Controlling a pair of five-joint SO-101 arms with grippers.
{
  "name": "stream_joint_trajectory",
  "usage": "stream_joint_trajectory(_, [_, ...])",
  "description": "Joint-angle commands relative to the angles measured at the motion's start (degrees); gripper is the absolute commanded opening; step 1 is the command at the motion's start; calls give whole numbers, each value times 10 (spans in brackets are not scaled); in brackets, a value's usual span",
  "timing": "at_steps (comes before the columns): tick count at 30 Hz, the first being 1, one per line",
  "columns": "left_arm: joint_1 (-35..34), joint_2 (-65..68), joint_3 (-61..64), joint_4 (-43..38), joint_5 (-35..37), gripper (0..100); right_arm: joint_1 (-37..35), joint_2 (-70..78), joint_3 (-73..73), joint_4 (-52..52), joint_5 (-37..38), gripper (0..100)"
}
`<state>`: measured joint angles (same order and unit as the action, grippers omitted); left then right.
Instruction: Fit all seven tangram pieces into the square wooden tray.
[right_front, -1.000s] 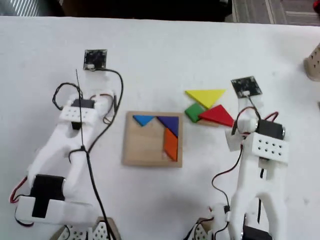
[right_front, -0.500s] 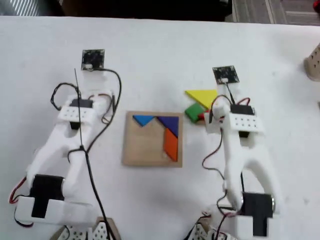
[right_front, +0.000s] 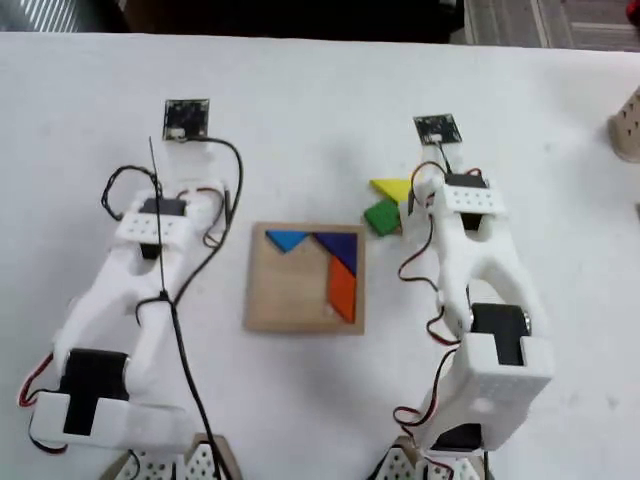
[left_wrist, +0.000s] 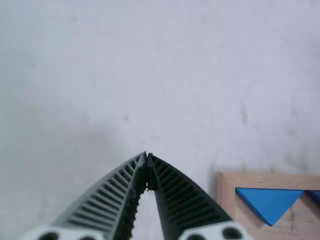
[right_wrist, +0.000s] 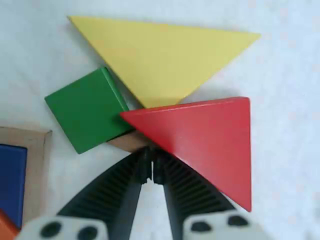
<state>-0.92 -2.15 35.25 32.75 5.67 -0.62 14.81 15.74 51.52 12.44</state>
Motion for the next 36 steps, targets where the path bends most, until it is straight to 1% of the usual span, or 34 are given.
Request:
stream_joint_trajectory(1, [-3, -7, -6, -13, -5, 24, 6, -6, -30, -12, -4, 18])
stream_joint_trajectory(4, [-3, -7, -3, -29, -5, 24, 6, 0, -39, -30, -4, 18])
stream_joint_trajectory(10, [-4, -7, -3, -29, -5, 24, 6, 5, -41, -75, -2, 18])
stream_joint_trajectory(14, [-4, -7, -3, -28, -5, 24, 11, 38, -59, -79, 1, 18])
stream_joint_trajectory(18, [-5, -7, -3, -28, -5, 24, 22, 73, -100, -48, 1, 18])
stream_joint_trajectory(21, [-5, -7, -3, -28, -5, 24, 24, 85, -126, 1, 2, 18])
stream_joint_trajectory(24, [-5, -7, -3, -28, -5, 24, 24, 86, -132, 52, 9, 18])
stream_joint_trajectory(26, [-5, -7, -3, -29, -5, 24, 22, 86, -132, 73, 25, 18])
stream_joint_trajectory(29, [-5, 0, -3, -32, -5, 24, 21, 83, -132, 91, 27, 18])
stream_joint_trajectory(32, [-5, 13, -9, -33, -5, 24, 19, 65, -108, 102, 29, 18])
stream_joint_trajectory(36, [-5, 13, -9, -33, -5, 24, 3, -1, -24, 89, 30, 18])
